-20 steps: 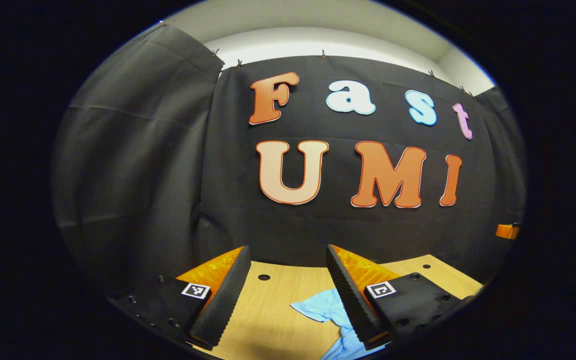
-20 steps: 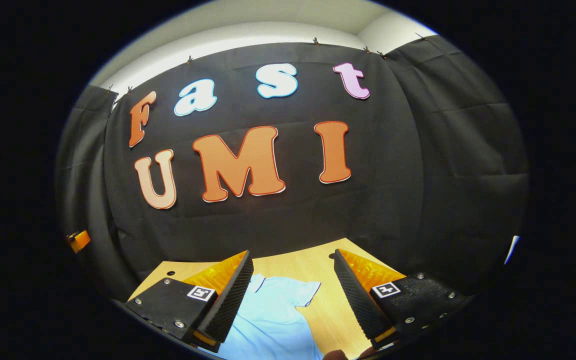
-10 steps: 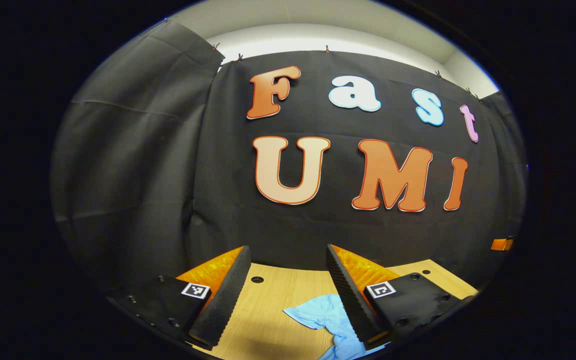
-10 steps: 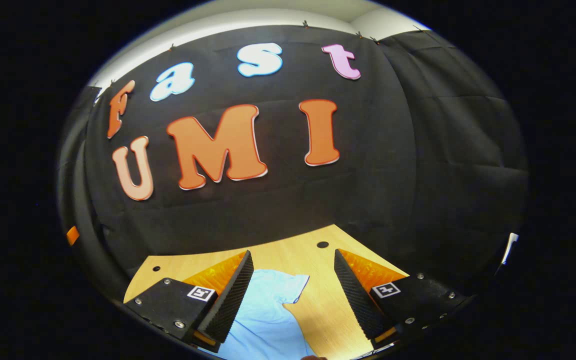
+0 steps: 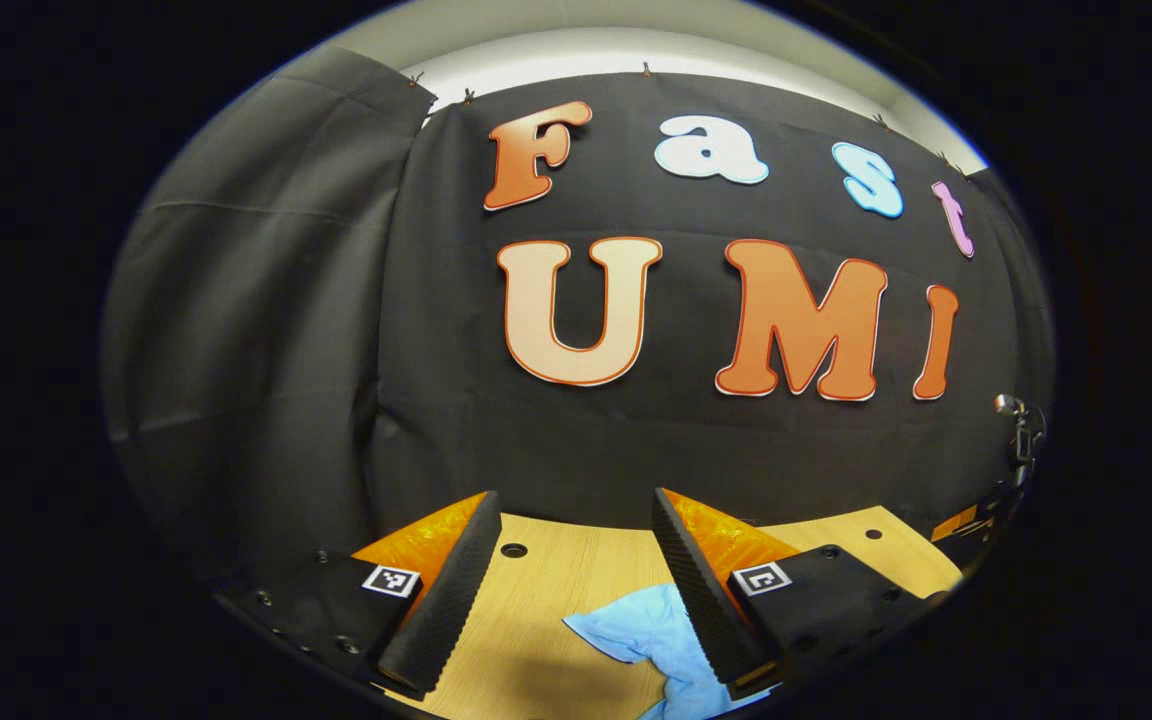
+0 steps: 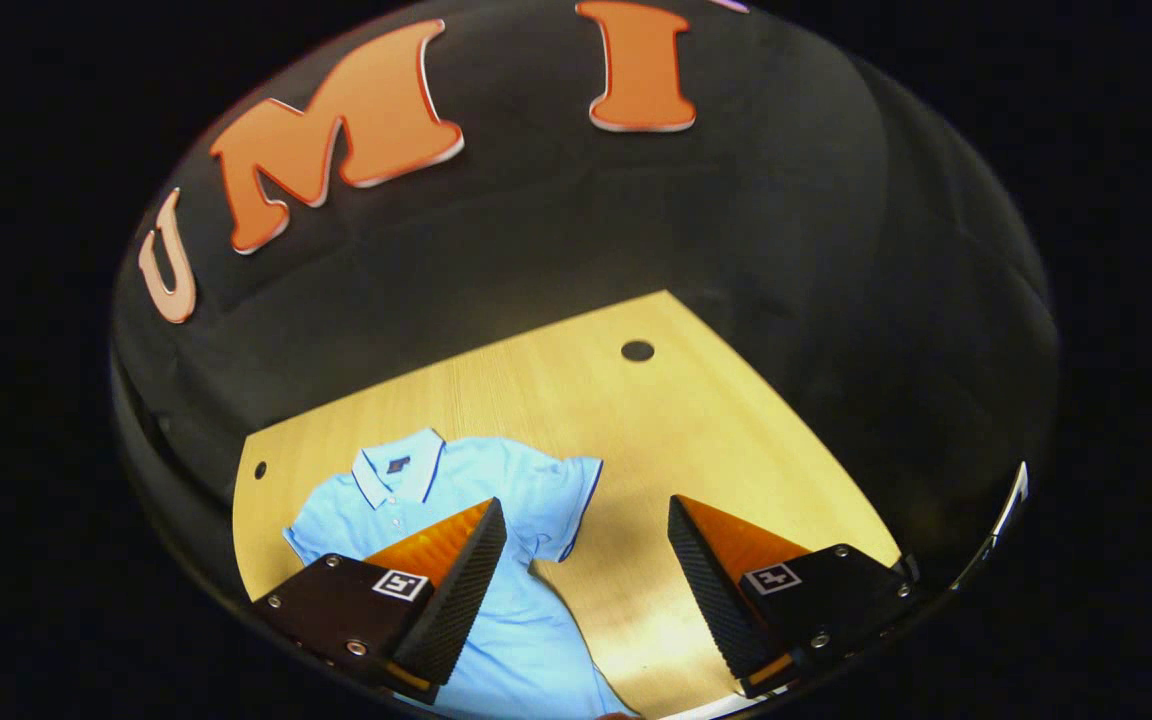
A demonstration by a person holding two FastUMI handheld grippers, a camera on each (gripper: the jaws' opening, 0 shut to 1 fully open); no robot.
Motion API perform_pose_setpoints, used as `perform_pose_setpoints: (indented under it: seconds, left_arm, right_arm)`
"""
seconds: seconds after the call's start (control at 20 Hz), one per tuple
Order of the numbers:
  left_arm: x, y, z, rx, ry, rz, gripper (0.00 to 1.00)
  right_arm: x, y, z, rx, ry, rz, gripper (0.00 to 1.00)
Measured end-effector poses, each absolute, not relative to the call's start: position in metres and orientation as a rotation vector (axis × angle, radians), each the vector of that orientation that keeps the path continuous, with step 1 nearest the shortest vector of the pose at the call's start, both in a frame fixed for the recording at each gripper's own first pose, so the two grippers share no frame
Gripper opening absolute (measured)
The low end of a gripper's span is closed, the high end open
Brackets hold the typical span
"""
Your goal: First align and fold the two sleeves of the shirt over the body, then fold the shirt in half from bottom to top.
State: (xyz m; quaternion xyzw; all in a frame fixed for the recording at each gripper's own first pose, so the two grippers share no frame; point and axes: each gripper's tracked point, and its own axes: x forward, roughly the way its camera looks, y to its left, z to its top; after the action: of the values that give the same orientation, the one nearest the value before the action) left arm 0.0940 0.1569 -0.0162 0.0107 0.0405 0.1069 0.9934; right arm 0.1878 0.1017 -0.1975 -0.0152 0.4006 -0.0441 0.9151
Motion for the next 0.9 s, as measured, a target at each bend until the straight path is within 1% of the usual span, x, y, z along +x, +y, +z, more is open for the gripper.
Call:
perform_pose_setpoints:
  seconds: [0.15, 0.25, 0.45, 0.6, 0.9]
  left_arm:
    - [0.097, 0.168, -0.025, 0.021, 0.109, 0.251, 0.98]
    - [0.096, 0.175, -0.031, 0.022, 0.124, 0.282, 0.98]
    - [0.094, 0.188, -0.042, 0.012, 0.149, 0.317, 0.98]
    - [0.093, 0.197, -0.05, 0.011, 0.168, 0.344, 0.98]
    - [0.095, 0.2, -0.058, 0.008, 0.188, 0.359, 0.98]
  right_arm:
    - [0.225, 0.097, -0.245, -0.057, 0.975, -0.115, 0.99]
    - [0.238, 0.101, -0.276, -0.045, 1.059, -0.136, 0.99]
    - [0.239, 0.098, -0.33, -0.066, 1.217, -0.161, 0.99]
    - [0.241, 0.094, -0.352, -0.1, 1.261, -0.184, 0.99]
    - [0.24, 0.085, -0.374, -0.112, 1.307, -0.201, 0.99]
